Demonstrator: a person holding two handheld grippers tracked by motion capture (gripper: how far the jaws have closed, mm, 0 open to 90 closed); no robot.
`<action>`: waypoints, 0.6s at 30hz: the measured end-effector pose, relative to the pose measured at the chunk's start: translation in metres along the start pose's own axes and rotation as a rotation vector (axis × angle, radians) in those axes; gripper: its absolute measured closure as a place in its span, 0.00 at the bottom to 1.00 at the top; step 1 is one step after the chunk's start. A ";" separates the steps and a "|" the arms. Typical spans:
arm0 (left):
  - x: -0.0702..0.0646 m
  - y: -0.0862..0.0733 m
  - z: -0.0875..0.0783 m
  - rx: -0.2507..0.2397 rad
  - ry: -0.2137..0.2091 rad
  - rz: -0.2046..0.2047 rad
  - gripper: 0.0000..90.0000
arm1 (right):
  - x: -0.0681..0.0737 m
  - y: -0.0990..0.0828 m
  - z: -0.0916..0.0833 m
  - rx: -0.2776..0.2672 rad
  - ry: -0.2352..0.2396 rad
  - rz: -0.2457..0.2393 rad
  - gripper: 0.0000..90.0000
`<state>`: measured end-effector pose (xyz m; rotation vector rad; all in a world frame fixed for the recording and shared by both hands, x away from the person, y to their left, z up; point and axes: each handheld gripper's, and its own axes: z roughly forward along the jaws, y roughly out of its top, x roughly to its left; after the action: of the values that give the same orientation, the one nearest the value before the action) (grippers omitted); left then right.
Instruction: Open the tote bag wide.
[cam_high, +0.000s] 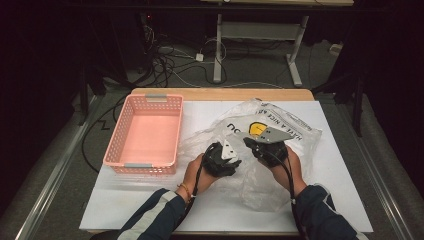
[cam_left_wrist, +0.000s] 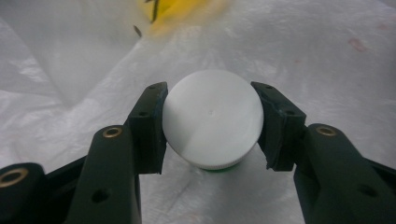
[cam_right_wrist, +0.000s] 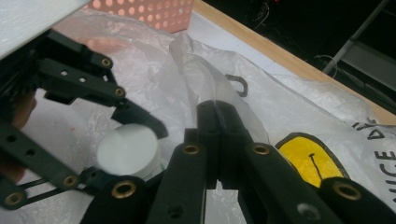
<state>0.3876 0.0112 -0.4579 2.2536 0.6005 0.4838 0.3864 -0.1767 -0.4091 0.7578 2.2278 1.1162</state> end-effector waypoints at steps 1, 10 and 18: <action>0.001 0.000 0.001 -0.003 0.008 -0.003 0.53 | 0.000 0.000 0.000 0.003 0.003 -0.003 1.00; -0.004 0.001 -0.029 0.012 0.041 0.067 0.41 | 0.002 -0.008 -0.003 0.039 0.024 -0.019 1.00; -0.008 -0.023 -0.104 -0.079 0.102 0.100 0.37 | 0.004 -0.014 -0.014 0.047 0.059 -0.035 1.00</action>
<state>0.3227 0.0796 -0.4081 2.2018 0.5120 0.6639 0.3707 -0.1888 -0.4142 0.7114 2.3148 1.0858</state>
